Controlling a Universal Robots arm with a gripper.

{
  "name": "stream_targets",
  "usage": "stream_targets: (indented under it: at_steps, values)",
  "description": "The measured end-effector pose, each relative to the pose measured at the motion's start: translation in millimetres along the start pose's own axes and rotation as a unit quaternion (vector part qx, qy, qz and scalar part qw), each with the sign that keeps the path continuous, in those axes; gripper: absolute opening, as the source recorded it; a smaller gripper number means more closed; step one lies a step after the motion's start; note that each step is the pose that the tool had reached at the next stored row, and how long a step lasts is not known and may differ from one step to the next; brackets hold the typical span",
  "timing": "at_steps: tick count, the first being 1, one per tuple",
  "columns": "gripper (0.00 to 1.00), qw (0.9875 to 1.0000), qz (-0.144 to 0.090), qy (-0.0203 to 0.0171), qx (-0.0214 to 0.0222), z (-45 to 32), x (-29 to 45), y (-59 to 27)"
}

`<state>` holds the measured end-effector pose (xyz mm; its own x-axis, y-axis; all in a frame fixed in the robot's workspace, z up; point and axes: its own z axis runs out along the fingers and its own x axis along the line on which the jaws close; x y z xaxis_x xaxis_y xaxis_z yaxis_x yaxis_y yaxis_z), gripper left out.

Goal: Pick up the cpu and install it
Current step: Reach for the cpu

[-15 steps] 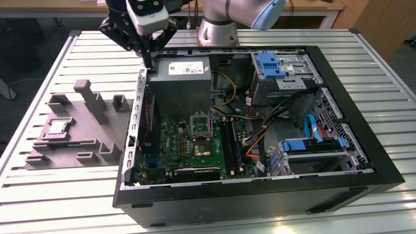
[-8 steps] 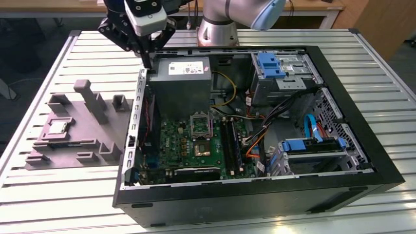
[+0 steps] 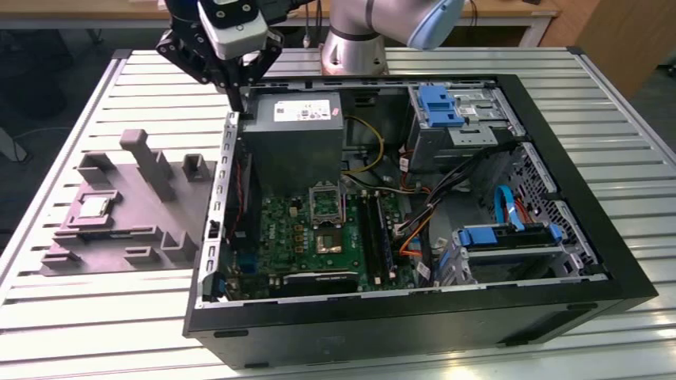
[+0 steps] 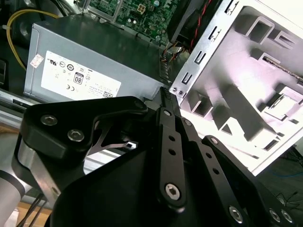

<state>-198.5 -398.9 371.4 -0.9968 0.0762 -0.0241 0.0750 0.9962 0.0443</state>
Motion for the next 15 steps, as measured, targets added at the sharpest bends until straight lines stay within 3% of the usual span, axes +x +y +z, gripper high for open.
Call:
stream_targets:
  at_steps: [15]
  values:
    - [0.11, 1.0, 0.0, -0.0001, -0.0001, 1.9, 9.1, -0.8]
